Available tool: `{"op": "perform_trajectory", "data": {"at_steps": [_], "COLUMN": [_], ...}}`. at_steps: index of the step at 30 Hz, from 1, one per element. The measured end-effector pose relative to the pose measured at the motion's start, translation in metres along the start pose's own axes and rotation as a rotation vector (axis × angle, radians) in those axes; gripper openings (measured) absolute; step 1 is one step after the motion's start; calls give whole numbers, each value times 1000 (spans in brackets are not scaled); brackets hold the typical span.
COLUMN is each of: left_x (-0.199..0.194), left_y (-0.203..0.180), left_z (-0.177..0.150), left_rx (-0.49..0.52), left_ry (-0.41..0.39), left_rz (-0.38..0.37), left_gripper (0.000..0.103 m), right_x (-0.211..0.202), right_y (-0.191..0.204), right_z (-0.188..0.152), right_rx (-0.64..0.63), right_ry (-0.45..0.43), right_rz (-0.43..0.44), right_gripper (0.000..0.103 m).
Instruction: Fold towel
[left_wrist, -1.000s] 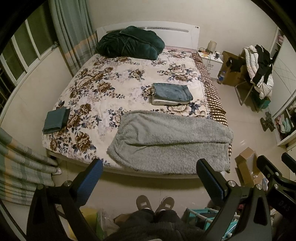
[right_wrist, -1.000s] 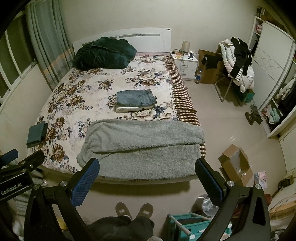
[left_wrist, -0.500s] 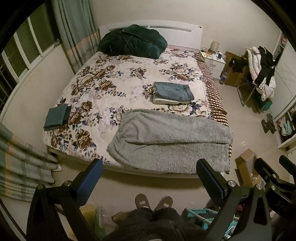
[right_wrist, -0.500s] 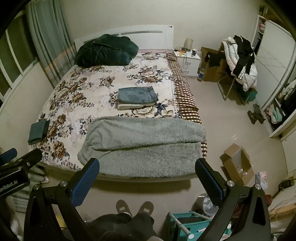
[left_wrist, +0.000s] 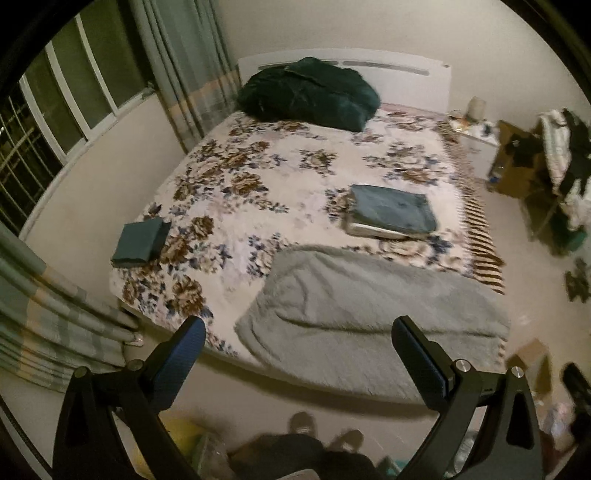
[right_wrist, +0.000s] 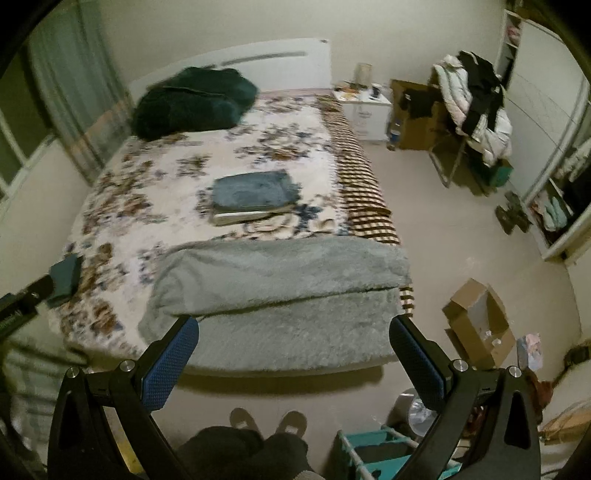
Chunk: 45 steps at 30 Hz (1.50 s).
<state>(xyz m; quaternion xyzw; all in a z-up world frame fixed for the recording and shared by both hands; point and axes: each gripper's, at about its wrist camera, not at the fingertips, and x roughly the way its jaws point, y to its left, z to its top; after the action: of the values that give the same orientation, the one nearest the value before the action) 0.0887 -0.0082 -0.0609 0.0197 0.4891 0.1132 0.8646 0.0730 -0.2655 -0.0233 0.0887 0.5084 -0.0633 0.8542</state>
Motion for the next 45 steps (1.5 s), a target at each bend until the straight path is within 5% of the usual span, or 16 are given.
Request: {"op": "perform_trajectory", "data": {"at_steps": [7,15,19,25,28,29,32,33,36,37,38,45], "left_x": [160,392,487,588,626,637,654,651,626,613,597,478], "left_y": [-26,-53,-64,-72,-76,-78,-80,-79,-77,-76,-75,-63], "left_z": [56,92,102,112,113,110,100,99,99,99,98,79], "left_rx": [9,-65,-101,-247,-334,-349,-363,-364,-360,-357,-347,-288], "left_ry": [172,462,549,673,719,741,781,761,670,641,603,447], "left_rz": [53,80,113,85,56,57,61,66,42,26,10,-77], "left_gripper": [103,103,103,103,91,74,18,14,6,6,5,5], "right_x": [152,419,541,652,684,700,733,741,751,747,743,679], "right_y": [-17,-24,-35,-75,-96,-103,-114,-117,-121,-123,-127,-134], "right_z": [73,147,157,144,138,136,126,124,119,118,116,86], "right_rx": [112,345,438,585,656,687,752,766,766,762,762,739], "right_ry": [82,246,363,458,484,501,554,565,557,534,510,390], "right_rz": [-79,-197,-209,-249,-257,-257,-245,-234,-228,-230,-230,-118], "right_gripper": [103,103,103,103,103,101,88,83,44,17,10,7]}}
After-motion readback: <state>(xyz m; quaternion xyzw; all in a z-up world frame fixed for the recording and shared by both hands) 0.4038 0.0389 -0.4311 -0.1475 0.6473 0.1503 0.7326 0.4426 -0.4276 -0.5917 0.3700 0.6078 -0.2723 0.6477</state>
